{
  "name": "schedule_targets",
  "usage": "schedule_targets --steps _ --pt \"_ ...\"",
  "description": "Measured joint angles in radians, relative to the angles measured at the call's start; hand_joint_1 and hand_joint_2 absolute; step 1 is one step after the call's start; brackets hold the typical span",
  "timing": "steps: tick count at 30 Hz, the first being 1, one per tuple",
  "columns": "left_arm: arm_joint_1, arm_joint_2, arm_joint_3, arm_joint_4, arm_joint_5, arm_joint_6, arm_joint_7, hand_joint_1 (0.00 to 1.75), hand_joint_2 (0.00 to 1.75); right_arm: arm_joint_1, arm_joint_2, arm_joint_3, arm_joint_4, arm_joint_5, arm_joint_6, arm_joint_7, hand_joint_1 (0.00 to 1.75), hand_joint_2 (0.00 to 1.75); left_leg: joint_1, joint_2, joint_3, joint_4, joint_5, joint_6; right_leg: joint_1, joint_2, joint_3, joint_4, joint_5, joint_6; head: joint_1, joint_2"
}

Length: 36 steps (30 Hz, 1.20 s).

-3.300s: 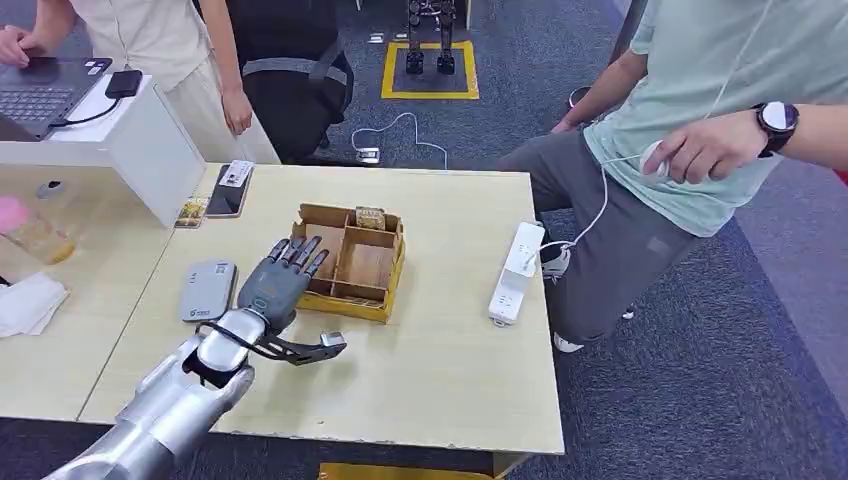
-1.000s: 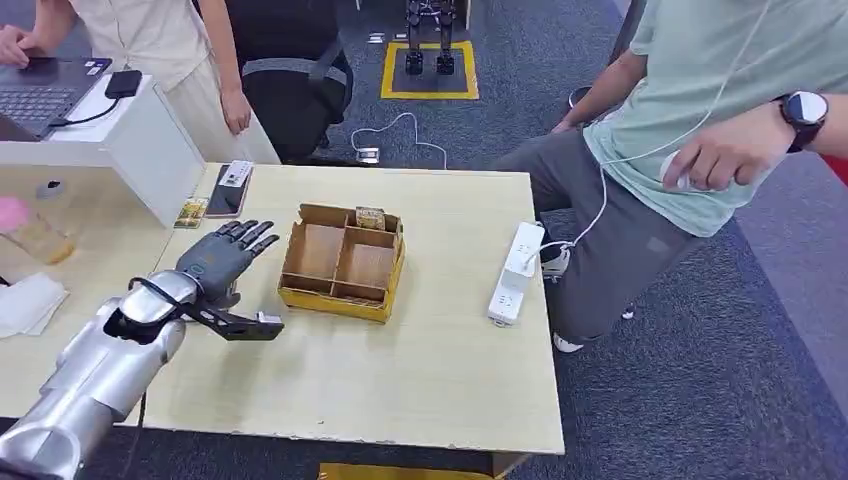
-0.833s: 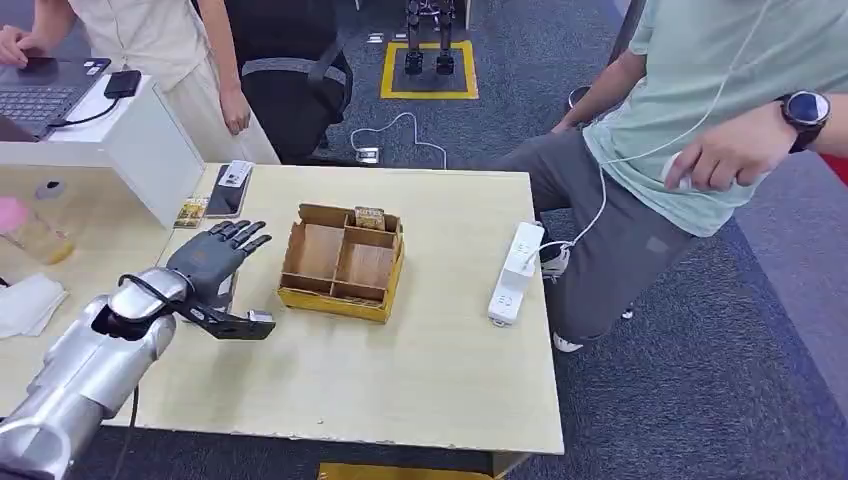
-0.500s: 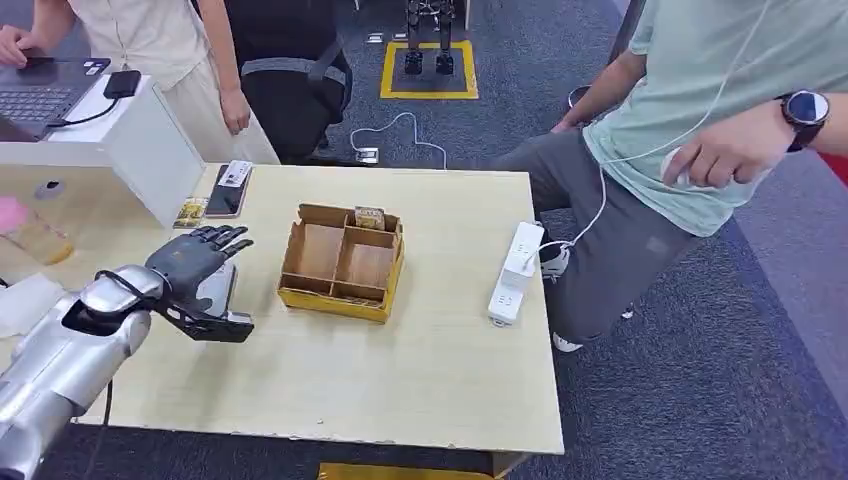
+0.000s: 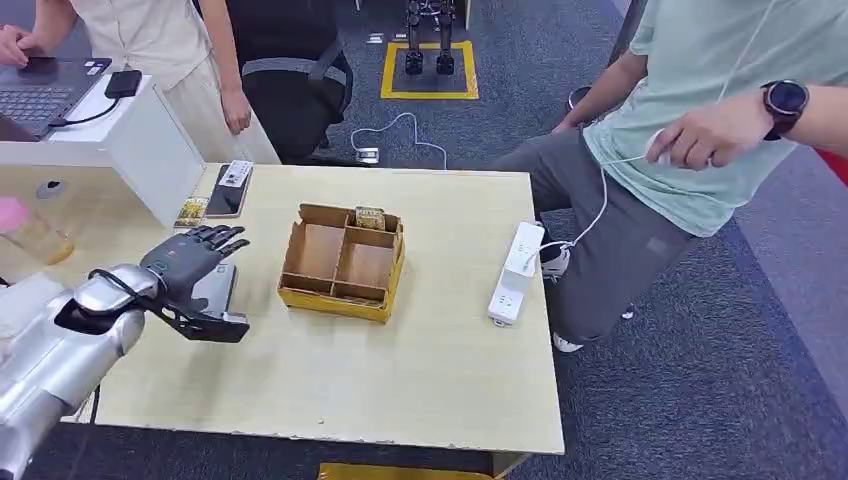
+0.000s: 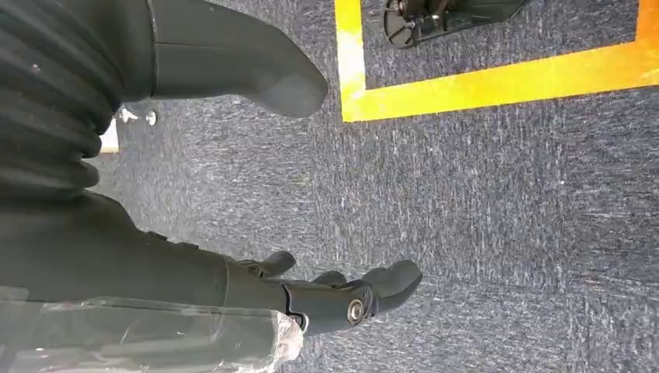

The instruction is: Pass the card to the sensor for recognition and then transmit it.

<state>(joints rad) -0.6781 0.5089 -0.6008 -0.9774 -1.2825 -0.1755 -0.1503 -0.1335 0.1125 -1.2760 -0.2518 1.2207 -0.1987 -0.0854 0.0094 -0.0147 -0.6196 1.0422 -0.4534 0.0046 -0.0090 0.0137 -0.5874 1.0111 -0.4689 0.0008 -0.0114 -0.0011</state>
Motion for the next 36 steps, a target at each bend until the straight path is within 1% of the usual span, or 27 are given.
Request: schedule_targets --steps 3,10,13,18,22,24,29,36 --pt "-0.001 -0.017 -0.006 -0.009 0.007 0.007 0.006 0.00 1.75 0.000 0.000 0.000 0.000 0.000 0.000 0.001 0.00 1.75 0.000 0.000 0.000 0.000 0.000 0.000 0.000 0.000 0.000 0.000 0.000 0.000 0.000 0.000" --pt "-0.018 -0.072 -0.036 -0.009 0.017 0.006 0.006 0.00 1.75 0.000 0.000 0.000 0.000 0.000 0.000 0.002 0.00 1.75 0.000 0.000 0.000 0.000 0.000 0.000 0.000 0.000 0.000 0.000 0.000 0.000 0.000 0.000" --pt "-0.026 -0.087 -0.048 -0.009 0.019 0.006 0.004 0.00 1.75 0.000 0.000 0.000 0.000 0.001 0.000 0.001 0.00 1.75 0.000 0.000 0.000 0.000 0.000 0.000 0.000 0.000 0.000 0.000 0.001 0.000 0.000 0.000" --pt "-0.031 -0.098 -0.056 -0.009 0.020 0.005 0.000 0.00 1.75 0.000 0.000 0.000 0.000 0.002 0.001 0.002 0.00 1.75 0.000 0.000 0.000 0.000 0.000 0.000 0.000 0.000 0.000 0.000 0.001 0.000 0.000 0.000" --pt "-0.060 -0.100 -0.078 -0.008 0.035 -0.035 -0.039 0.00 1.75 0.000 0.000 0.000 0.000 0.005 0.001 0.004 0.00 1.75 0.000 0.000 0.000 0.000 0.000 0.000 0.000 0.000 0.000 0.000 0.001 0.000 0.000 0.000" --pt "-0.084 -0.100 -0.093 -0.006 0.045 -0.050 -0.049 0.00 1.75 0.000 0.000 0.000 0.000 0.006 0.001 0.004 0.00 1.75 0.000 0.000 0.000 0.000 0.000 0.000 0.000 0.000 0.000 0.000 0.001 0.000 0.000 0.000" --pt "-0.117 -0.101 -0.119 -0.002 0.047 -0.060 -0.052 0.00 1.75 0.000 0.000 0.000 0.000 0.006 0.001 0.004 0.00 1.75 0.000 0.000 0.000 0.000 0.000 0.000 0.000 0.000 0.000 0.000 0.001 0.000 0.000 0.000" --pt "-0.136 -0.104 -0.141 0.010 0.047 -0.060 -0.052 0.00 1.75 0.000 0.000 0.000 0.000 0.007 0.003 0.002 0.00 1.75 0.000 0.000 0.000 0.000 0.000 0.000 0.000 0.000 0.000 0.000 0.001 0.000 0.000 0.000"
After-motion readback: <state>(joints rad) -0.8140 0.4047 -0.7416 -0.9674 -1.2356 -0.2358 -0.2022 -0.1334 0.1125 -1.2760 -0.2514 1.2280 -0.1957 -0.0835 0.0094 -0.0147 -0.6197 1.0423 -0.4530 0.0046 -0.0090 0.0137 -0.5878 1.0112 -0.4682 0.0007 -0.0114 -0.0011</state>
